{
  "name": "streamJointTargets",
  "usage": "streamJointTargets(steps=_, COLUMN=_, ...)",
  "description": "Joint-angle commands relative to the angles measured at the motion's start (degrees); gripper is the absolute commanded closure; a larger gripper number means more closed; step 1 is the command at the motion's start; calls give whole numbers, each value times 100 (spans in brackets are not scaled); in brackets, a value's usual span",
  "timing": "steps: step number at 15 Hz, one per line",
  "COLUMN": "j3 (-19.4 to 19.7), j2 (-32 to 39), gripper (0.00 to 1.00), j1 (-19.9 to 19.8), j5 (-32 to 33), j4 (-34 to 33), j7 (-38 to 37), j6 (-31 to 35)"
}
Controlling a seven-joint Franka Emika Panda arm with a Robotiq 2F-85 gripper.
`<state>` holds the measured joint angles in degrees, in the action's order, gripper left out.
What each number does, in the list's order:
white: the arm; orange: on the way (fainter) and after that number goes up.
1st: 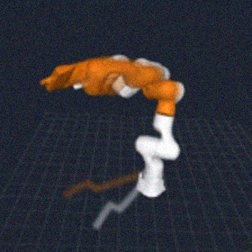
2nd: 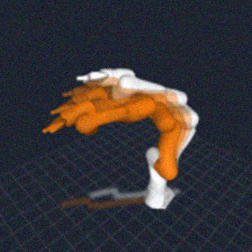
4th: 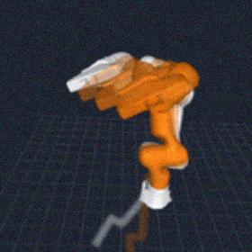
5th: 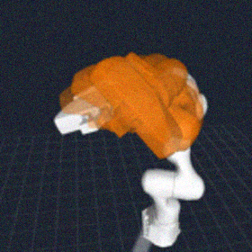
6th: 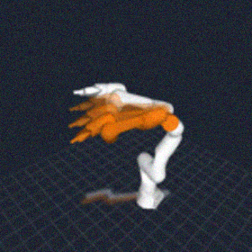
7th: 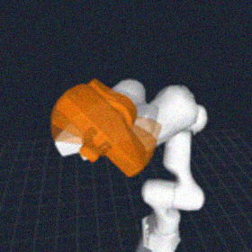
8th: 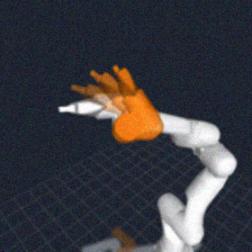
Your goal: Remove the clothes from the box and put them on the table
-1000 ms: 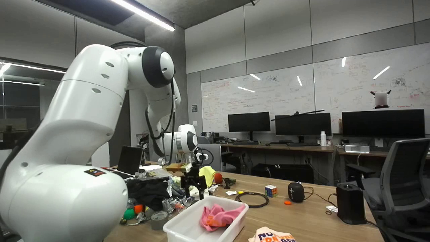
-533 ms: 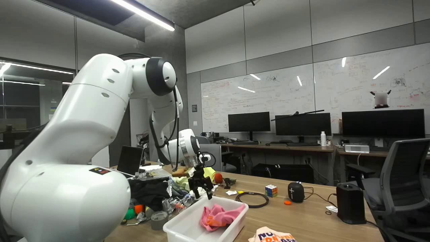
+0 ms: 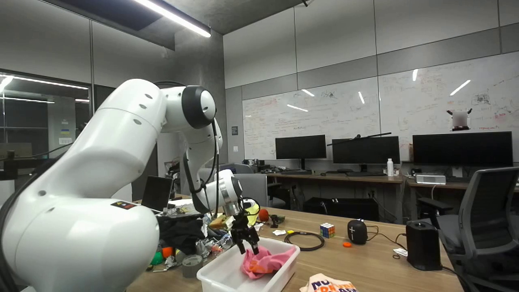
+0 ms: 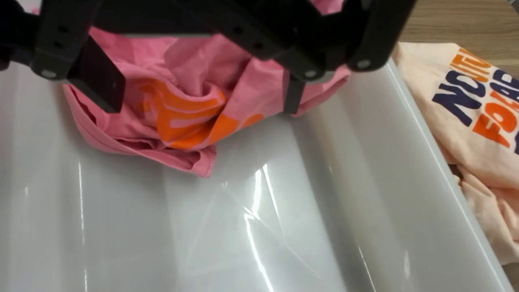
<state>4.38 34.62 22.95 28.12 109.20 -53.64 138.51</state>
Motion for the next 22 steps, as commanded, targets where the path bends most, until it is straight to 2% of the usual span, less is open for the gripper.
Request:
streamJointTargets(steps=1, j3=192, j2=291, gripper=0, j1=181, j5=136, j4=-272, j7=-348, j6=-78)
streamJointTargets(steps=5, j3=369, j2=463, gripper=0, j1=306, j5=226, j4=-385, j7=-699, j6=-94)
streamJointTargets(steps=9, j3=631, j2=565, gripper=0, j1=544, j5=586, j4=-436, j7=-1397, j6=-90)
streamJointTargets(steps=15, j3=535, j2=596, gripper=0, j1=531, j5=977, j4=-462, j7=-2034, j6=-272)
streamJointTargets(steps=21, j3=398, j2=578, gripper=0, j1=420, j5=1080, j4=-530, j7=-2062, j6=-440)
streamJointTargets(steps=22, j3=378, j2=579, gripper=25, j1=399, j5=1069, j4=-542, j7=-2033, j6=-450)
